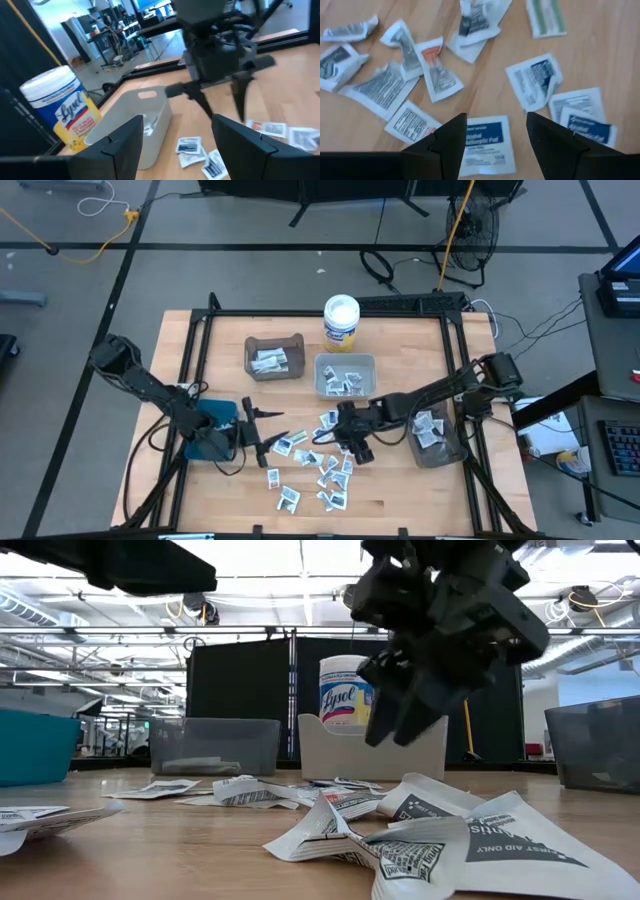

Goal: Pick & Place First Aid Supplies
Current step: Put the blue alcohol pad into the bottom black bin

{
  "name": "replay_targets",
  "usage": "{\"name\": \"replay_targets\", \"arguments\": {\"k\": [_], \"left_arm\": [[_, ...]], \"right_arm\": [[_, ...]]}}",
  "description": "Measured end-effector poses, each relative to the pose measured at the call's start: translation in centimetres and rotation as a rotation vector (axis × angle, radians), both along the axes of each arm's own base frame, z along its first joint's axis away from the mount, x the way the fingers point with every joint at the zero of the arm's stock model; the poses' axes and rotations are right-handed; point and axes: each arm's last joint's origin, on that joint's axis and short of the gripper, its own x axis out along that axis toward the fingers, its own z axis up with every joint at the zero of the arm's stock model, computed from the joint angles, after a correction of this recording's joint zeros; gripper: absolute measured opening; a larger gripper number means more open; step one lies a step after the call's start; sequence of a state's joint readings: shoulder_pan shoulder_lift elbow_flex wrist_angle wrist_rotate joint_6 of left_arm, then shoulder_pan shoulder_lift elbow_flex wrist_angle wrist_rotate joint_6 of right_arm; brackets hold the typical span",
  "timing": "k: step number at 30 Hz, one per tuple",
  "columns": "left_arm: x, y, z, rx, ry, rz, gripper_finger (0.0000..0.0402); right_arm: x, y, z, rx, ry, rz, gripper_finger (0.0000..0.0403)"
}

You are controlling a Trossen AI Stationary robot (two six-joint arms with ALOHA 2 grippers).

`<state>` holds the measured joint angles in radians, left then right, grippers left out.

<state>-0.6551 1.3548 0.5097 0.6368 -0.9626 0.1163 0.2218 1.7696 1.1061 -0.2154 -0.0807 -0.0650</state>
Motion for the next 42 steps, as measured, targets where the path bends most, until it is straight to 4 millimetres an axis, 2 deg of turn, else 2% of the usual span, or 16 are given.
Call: {"name": "replay_targets", "arguments": {"k": [14,24,33,42], "left_arm": [[1.8,2.1,0.5,-0.076,-0.036,-0.098,0.0241],[1.9,2.2,0.5,-0.071,-0.031,-0.12,0.0241],[1.9,2.2,0.4,-0.061,-0.023,-0.122,0.0241],[1.9,2.2,0.3,-0.058,-0.013,-0.122,0.0241]], "right_arm": [[-0.2,0.1,-2.5,-0.041,0.099,0.022,0.0201],[-0.1,0.2,-2.5,-0.062,0.081,0.022,0.0201],[-0.7,0.2,-4.3,-0.087,0.204,-0.007,0.0201],[-1.8,-0.1,-4.5,-0.128,0.317,-0.055,0.0201]]}}
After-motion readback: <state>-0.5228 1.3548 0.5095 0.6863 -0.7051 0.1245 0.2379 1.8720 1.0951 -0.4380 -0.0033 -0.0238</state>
